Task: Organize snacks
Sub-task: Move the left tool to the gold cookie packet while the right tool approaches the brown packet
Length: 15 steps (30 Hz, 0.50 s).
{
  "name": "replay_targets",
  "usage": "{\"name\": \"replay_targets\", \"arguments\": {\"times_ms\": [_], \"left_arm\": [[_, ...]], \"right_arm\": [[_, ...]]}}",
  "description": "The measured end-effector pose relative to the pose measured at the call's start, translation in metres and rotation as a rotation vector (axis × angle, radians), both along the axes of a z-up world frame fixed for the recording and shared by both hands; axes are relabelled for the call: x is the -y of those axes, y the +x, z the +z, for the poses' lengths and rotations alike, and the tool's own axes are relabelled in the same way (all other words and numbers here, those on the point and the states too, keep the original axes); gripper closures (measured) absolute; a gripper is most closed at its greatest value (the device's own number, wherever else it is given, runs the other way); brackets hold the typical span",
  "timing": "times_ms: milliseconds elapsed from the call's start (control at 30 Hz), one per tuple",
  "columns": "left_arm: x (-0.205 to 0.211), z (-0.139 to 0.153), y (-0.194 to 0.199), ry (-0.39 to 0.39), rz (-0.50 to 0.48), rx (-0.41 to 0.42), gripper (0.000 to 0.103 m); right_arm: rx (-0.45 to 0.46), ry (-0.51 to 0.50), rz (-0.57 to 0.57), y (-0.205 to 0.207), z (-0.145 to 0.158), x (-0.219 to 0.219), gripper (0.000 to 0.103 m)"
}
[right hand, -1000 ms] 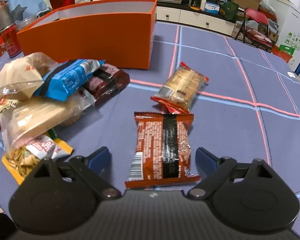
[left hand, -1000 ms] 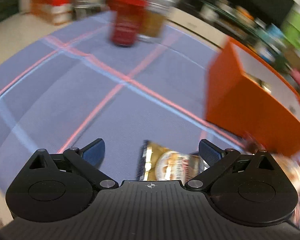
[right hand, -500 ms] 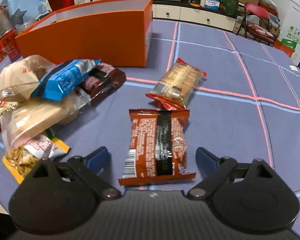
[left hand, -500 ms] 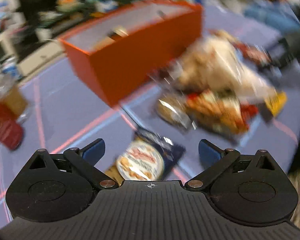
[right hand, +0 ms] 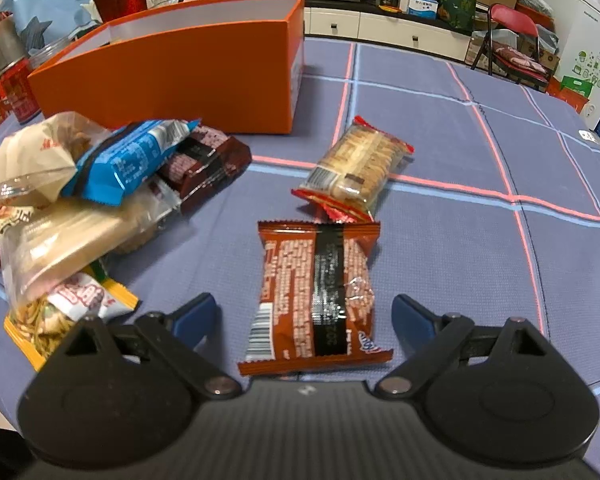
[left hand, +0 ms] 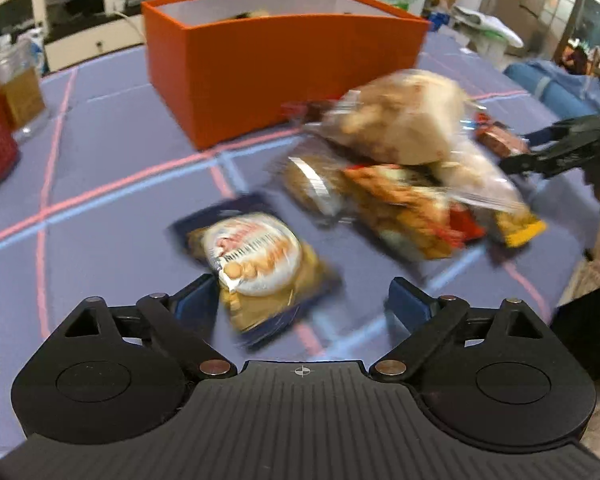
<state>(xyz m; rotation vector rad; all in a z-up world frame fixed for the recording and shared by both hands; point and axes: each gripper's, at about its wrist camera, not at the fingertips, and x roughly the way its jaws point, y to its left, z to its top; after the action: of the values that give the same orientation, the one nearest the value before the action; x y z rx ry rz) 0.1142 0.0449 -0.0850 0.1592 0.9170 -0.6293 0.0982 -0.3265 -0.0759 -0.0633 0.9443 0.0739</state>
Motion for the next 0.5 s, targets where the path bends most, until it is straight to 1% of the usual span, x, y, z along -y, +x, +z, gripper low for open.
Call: {"name": "replay_targets", "arguments": {"times_ms": [33, 67, 100, 133, 167, 200, 233, 300, 367, 433, 467, 500], "left_arm": [[0.006, 0.001, -0.002, 0.018, -0.009, 0.0, 0.025], [0.012, 0.002, -0.003, 0.056, 0.002, 0.007, 0.025], [0.015, 0.003, -0.005, 0.098, 0.037, 0.016, 0.025], [0.018, 0.003, -0.005, 0.141, 0.095, 0.022, 0.023], [0.025, 0.003, -0.001, 0.164, 0.153, 0.018, 0.023], [0.023, 0.004, 0.003, 0.162, 0.216, 0.007, 0.022], [0.02, 0.005, 0.006, 0.141, 0.281, -0.012, 0.021], [0.01, 0.007, 0.012, 0.069, 0.382, -0.061, 0.021], [0.002, 0.01, 0.013, 0.005, 0.48, -0.074, 0.021], [0.0, 0.014, 0.015, -0.026, 0.581, -0.078, 0.021], [-0.003, 0.017, 0.013, -0.053, 0.612, -0.084, 0.021], [-0.003, 0.018, 0.014, -0.098, 0.631, -0.097, 0.021]], "right_arm": [[0.0, 0.0, -0.001, 0.0, 0.0, 0.0, 0.01], [0.001, 0.0, -0.002, 0.0, 0.0, 0.0, 0.01], [0.001, 0.0, -0.003, 0.0, 0.0, 0.0, 0.01], [0.001, 0.0, -0.003, 0.0, 0.0, 0.0, 0.01], [0.002, -0.001, -0.004, -0.001, 0.0, -0.001, 0.01], [0.002, -0.002, -0.004, 0.0, 0.0, 0.0, 0.01], [0.001, -0.002, -0.004, 0.0, 0.0, 0.0, 0.01], [0.0, -0.001, -0.004, 0.0, 0.0, 0.0, 0.01], [-0.001, -0.001, -0.003, 0.0, 0.0, 0.0, 0.01], [-0.003, 0.0, -0.003, 0.0, 0.0, 0.0, 0.01], [-0.003, -0.001, -0.001, 0.0, 0.0, -0.001, 0.01], [-0.004, -0.001, 0.001, 0.0, 0.0, -0.001, 0.01]]}}
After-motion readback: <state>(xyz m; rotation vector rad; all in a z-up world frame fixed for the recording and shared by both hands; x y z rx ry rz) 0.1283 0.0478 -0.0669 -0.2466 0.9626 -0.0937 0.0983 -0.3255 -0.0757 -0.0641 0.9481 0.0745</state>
